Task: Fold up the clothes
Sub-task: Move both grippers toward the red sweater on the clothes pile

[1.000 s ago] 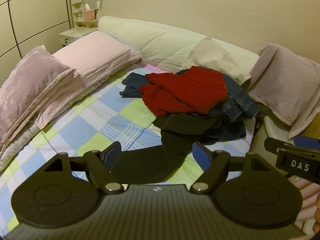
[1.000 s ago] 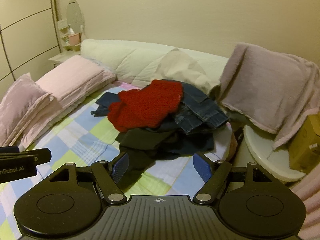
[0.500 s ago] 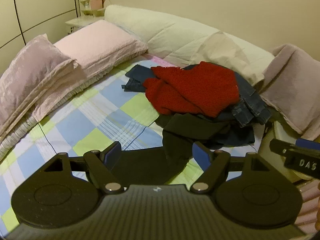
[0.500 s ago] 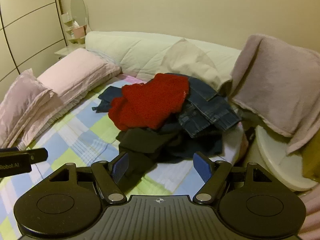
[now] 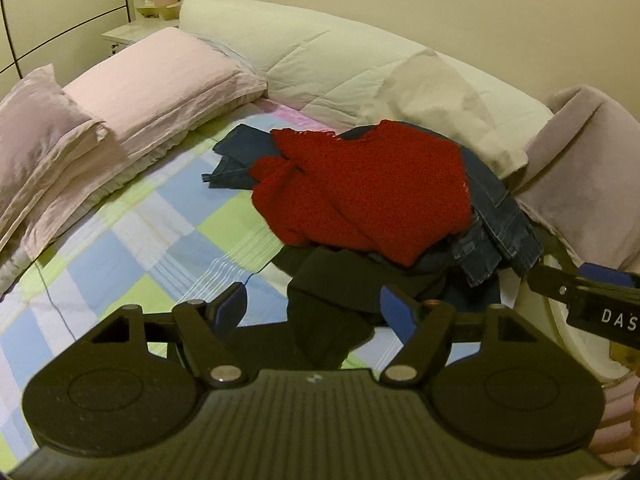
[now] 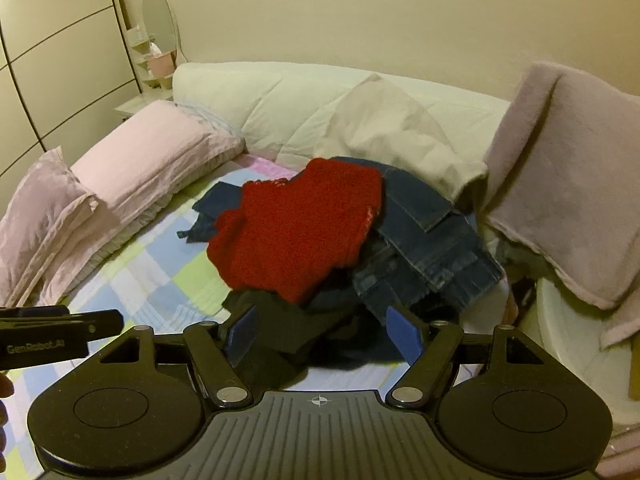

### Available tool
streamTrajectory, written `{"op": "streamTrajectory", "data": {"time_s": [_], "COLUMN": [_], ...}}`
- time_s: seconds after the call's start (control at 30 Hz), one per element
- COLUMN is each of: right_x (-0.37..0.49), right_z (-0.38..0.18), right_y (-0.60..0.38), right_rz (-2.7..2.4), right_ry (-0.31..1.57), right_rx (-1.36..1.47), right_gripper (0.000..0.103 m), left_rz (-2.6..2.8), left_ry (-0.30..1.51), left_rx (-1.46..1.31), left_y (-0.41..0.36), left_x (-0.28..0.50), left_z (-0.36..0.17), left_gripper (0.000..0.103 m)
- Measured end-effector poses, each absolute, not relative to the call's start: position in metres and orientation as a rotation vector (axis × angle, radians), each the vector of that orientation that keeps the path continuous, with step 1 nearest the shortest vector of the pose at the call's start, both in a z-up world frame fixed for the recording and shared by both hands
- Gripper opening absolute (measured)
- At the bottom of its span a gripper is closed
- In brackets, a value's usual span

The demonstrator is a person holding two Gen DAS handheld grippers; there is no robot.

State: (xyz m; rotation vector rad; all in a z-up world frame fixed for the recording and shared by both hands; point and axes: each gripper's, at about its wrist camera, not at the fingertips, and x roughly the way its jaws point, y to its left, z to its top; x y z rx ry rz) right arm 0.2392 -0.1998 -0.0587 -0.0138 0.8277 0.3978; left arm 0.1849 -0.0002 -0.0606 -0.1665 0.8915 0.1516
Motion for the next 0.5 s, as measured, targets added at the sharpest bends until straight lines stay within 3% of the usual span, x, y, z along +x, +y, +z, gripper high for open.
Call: {"op": "streamTrajectory", "data": {"time_s": [0.5], "right_x": [0.29], "right_z": [-0.074], "right_y": [-0.202], "right_rz": [0.41], "right_ry": [0.878], "right_rx": [-0.012], "right_gripper": [0.074], "left_rz": [0.155], "left_ry": [0.921], "left_rx": [-0.188], "left_y": [-0.003], "left_x": [0.236], "left_z": [-0.073], "left_gripper": [0.071]}}
